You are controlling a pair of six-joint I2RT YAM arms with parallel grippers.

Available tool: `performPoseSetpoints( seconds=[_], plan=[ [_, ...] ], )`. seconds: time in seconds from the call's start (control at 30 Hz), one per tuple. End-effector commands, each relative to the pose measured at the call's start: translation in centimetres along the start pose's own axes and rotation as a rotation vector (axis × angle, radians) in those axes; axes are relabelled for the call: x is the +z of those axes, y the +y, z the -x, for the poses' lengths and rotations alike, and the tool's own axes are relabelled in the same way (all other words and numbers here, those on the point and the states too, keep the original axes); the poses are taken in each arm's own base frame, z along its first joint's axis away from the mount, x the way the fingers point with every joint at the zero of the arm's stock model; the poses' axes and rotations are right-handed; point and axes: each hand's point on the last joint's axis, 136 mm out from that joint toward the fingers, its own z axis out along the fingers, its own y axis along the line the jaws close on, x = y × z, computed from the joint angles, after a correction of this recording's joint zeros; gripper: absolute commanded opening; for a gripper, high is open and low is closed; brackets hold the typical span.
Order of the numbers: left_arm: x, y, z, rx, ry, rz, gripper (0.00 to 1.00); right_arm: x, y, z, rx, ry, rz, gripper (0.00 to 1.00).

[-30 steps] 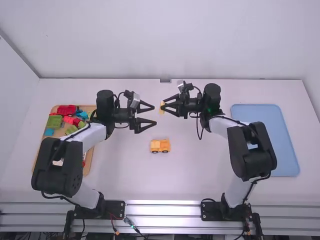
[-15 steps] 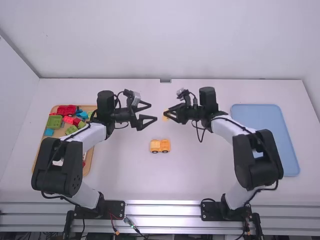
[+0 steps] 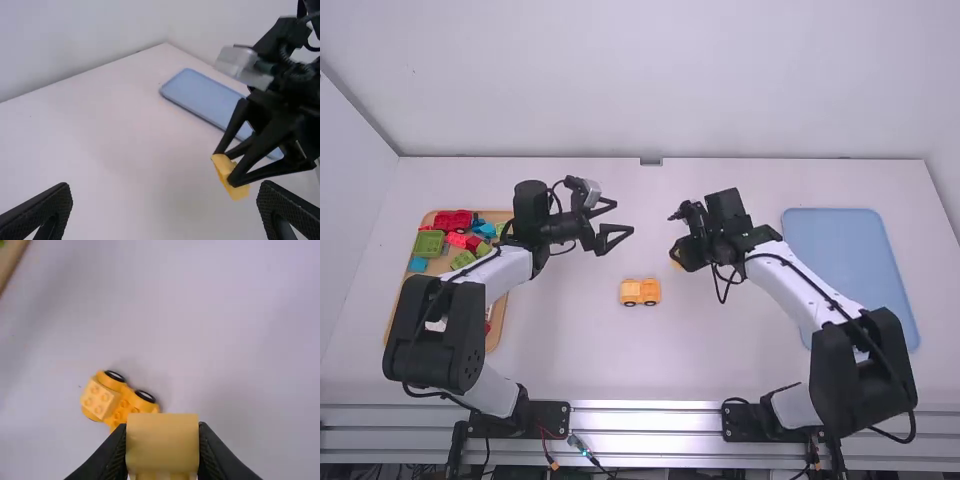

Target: Assemble lego blocks to make yellow taxi

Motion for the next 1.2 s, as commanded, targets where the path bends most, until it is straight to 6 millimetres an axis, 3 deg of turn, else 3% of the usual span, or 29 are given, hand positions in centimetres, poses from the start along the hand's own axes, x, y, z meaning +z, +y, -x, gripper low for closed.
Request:
performPoseSetpoints(
  seconds=[0.0,0.3,0.53,0.87,1.07,1.17],
  plan=[
    [-0.1,0.2,-0.2,0.009,0.0,0.004,0.99,-0.4,-1.5,0.1,0.088,0.006,-0.089,0.0],
    [-0.1,1.2,-0.6,-0.015,0.018,0.062,0.99,1.8,-3.2,-4.4,0.344,0.187,-0.117,0.0],
    [-0.1,1.2,-0.6,-0.016,0.018,0.062,0.99,3.3,-4.8,-6.7,0.436,0.274,-0.137,0.0],
    [-0.1,1.2,-0.9,-0.031,0.028,0.063,0.99,4.0,-4.9,-6.0,0.486,0.238,-0.168,0.0],
    [-0.1,1.5,-1.1,-0.038,0.034,0.08,0.99,4.9,-3.3,-5.0,0.434,0.206,-0.154,0.0],
    [-0.1,1.5,-1.1,-0.041,0.036,0.08,0.99,5.2,-2.7,-4.6,0.519,0.185,-0.159,0.0]
  ],
)
